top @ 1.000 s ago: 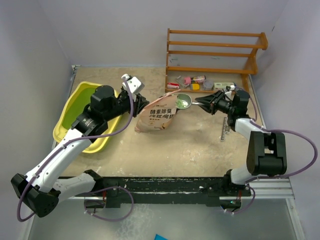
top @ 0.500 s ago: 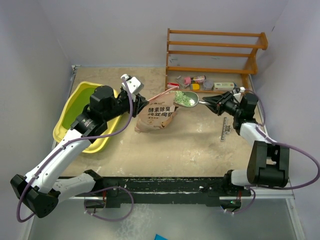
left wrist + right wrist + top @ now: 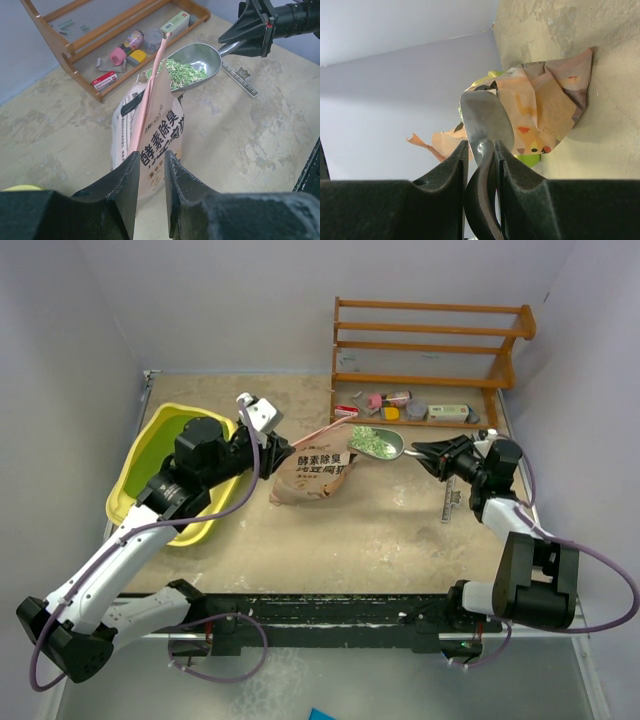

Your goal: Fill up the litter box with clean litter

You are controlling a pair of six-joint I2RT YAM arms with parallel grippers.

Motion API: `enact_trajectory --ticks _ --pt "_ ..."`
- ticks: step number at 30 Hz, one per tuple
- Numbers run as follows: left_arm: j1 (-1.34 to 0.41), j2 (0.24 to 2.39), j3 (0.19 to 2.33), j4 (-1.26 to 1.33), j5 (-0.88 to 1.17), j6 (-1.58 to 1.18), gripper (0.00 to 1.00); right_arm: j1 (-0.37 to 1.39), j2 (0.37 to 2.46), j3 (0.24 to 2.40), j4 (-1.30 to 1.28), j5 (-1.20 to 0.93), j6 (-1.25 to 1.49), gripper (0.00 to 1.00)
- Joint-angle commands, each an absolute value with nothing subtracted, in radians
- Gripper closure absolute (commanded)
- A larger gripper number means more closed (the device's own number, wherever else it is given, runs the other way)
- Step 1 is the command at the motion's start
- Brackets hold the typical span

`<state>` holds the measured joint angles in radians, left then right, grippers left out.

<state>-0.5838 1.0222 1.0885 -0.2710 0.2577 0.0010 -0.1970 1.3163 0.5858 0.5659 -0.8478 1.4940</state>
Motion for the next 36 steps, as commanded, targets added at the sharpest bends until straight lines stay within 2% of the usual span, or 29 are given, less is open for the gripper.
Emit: enact_trajectory --ticks 1,23,36 --pt "-0.585 0.989 1.084 -0.244 0.268 -0.019 0.7 -0.206 1.271 0.574 0.677 -0.853 1.559 1.0" --pt "-0.586 0.926 1.068 -0.284 0.253 -0.023 0.69 -0.217 1.228 0.654 0.675 -0.827 1.623 1.0" --pt "-0.585 0.892 1.058 -0.291 0.265 -0.035 0.69 -0.209 1.348 0.836 0.626 -0.789 1.589 1.0"
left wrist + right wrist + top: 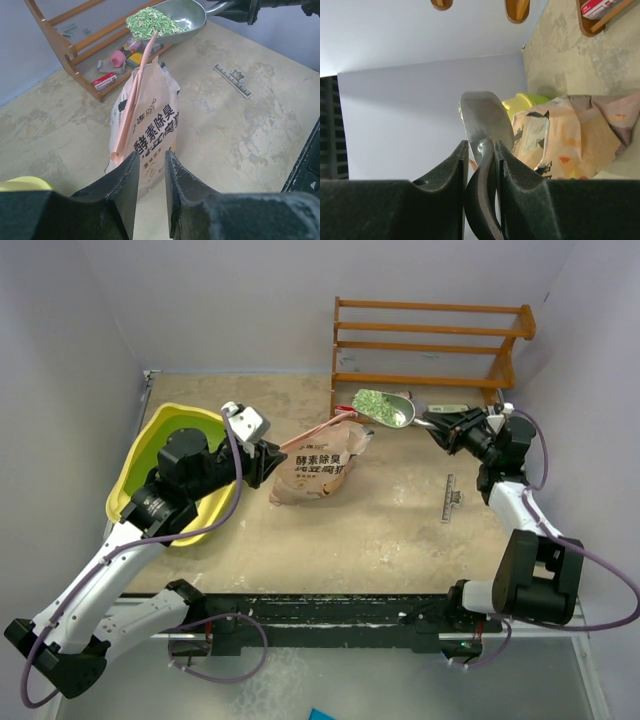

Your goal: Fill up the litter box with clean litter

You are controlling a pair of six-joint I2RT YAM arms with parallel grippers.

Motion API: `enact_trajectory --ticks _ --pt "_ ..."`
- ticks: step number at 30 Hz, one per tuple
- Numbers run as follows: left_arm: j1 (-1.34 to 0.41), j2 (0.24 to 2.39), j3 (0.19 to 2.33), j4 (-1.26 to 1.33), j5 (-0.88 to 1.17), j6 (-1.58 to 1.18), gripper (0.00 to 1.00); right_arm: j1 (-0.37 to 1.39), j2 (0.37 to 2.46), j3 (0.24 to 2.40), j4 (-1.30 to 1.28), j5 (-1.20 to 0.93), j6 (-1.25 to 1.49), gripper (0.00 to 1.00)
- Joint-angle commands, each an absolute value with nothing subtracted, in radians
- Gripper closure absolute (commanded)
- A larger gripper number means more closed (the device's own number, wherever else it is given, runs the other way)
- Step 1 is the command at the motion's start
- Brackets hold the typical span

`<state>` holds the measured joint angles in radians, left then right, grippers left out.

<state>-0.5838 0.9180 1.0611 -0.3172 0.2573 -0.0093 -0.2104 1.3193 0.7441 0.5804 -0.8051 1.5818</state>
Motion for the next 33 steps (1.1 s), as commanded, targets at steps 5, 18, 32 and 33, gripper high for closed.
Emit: enact_trajectory --ticks 5,18,32,33 --pt "-0.586 0.886 1.06 -0.302 0.269 -0.027 0.69 -0.172 1.434 0.921 0.64 -0.782 1.592 1.0" --pt "-0.585 0.88 1.059 -0.323 0.267 -0.017 0.69 0.038 1.671 1.153 0.705 -0.739 1.604 1.0" --pt "-0.586 0.874 1.055 -0.326 0.257 -0.017 0.69 0.241 1.954 1.542 0.673 -0.752 1.625 1.0" --pt "-0.585 0.874 1.053 -0.327 0.258 -0.017 0.69 0.252 1.969 1.572 0.666 -0.754 1.627 1.0"
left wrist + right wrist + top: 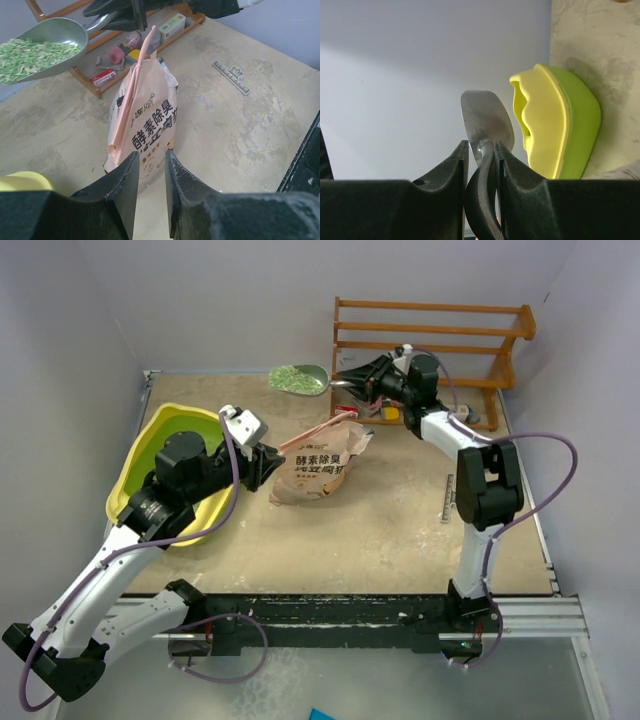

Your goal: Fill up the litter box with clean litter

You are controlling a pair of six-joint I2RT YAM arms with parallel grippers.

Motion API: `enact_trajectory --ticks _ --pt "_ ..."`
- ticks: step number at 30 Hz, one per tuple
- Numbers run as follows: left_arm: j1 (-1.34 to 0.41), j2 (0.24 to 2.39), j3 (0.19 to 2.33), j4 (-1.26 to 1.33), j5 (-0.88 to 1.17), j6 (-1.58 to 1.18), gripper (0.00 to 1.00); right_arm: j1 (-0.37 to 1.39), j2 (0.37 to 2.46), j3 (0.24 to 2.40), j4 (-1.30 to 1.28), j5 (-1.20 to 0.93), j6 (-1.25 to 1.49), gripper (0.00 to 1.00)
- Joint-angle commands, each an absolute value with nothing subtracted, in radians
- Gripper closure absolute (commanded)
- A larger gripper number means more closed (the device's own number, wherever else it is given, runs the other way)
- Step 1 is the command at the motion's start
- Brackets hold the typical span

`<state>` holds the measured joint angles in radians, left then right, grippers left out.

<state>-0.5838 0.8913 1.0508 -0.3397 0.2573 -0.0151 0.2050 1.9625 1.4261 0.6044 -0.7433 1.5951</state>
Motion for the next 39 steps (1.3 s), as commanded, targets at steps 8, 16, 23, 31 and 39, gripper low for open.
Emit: enact_trajectory --ticks 8,16,23,31,39 --pt "-0.586 0.857 1.037 -0.331 0.244 -0.018 0.69 0.338 2.089 1.76 0.627 -0.771 1.622 1.0" --pt "-0.586 0.848 1.023 -0.337 0.254 -0.025 0.69 0.44 2.213 1.937 0.593 -0.801 1.598 1.0" --pt "-0.586 0.823 1.015 -0.347 0.254 -0.028 0.69 0.524 2.289 2.067 0.526 -0.811 1.56 1.0" --pt "-0.585 0.787 0.995 -0.357 0.259 -0.035 0.69 0.595 2.359 2.161 0.491 -0.792 1.536 1.0" --pt "-0.586 0.742 0.98 -0.374 0.258 -0.044 0.69 0.656 2.466 2.315 0.487 -0.786 1.464 1.0"
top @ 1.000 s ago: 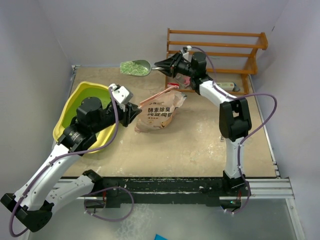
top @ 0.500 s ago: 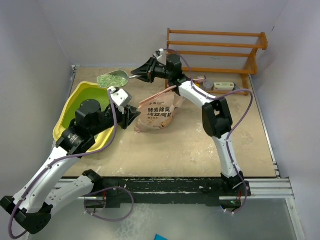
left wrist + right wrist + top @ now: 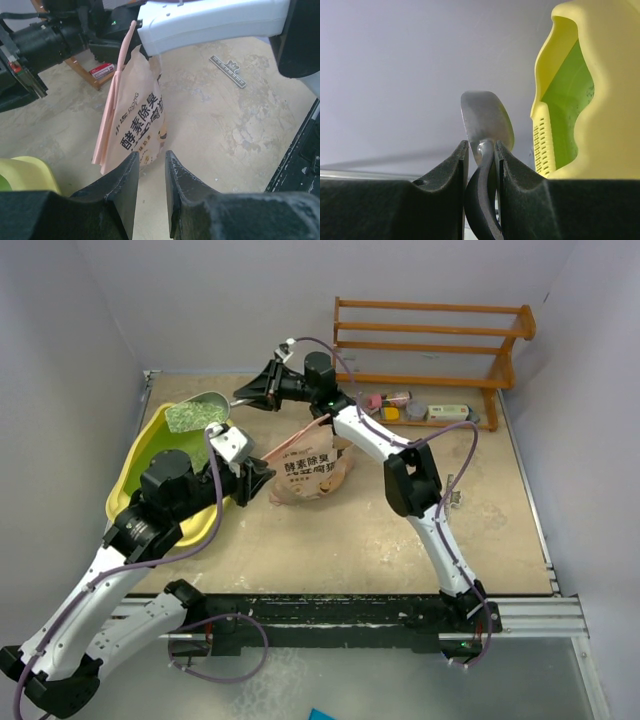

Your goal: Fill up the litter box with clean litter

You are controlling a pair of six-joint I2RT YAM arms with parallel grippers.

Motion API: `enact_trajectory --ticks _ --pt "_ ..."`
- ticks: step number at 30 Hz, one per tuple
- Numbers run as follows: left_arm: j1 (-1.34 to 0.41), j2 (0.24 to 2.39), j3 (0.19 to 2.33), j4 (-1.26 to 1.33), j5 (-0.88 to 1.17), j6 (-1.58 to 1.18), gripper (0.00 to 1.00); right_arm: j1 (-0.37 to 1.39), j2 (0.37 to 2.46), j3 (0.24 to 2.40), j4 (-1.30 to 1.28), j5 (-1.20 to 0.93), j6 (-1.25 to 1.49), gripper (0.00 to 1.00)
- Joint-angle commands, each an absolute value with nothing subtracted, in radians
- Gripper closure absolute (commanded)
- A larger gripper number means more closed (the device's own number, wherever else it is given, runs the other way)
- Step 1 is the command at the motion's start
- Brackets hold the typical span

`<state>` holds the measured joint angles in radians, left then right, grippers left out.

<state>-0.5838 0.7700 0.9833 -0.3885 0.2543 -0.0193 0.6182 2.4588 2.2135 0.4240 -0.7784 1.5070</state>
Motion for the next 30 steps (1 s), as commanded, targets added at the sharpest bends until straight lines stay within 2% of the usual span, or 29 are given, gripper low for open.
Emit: enact_trajectory --ticks 1,8,22,30 --pt "-0.586 0.739 0.98 -0.377 0.256 -0.044 0.69 0.663 2.478 2.332 0.48 -0.787 1.444 1.0" --pt "-0.586 0.721 0.979 -0.396 0.257 -0.044 0.69 0.687 2.508 2.381 0.458 -0.785 1.332 1.0" --pt "-0.585 0.726 0.968 -0.377 0.281 -0.058 0.69 0.696 2.366 2.26 0.314 -0.75 0.941 1.0" --pt "-0.586 0.729 0.965 -0.38 0.279 -0.058 0.69 0.7 2.359 2.248 0.338 -0.736 0.897 1.0"
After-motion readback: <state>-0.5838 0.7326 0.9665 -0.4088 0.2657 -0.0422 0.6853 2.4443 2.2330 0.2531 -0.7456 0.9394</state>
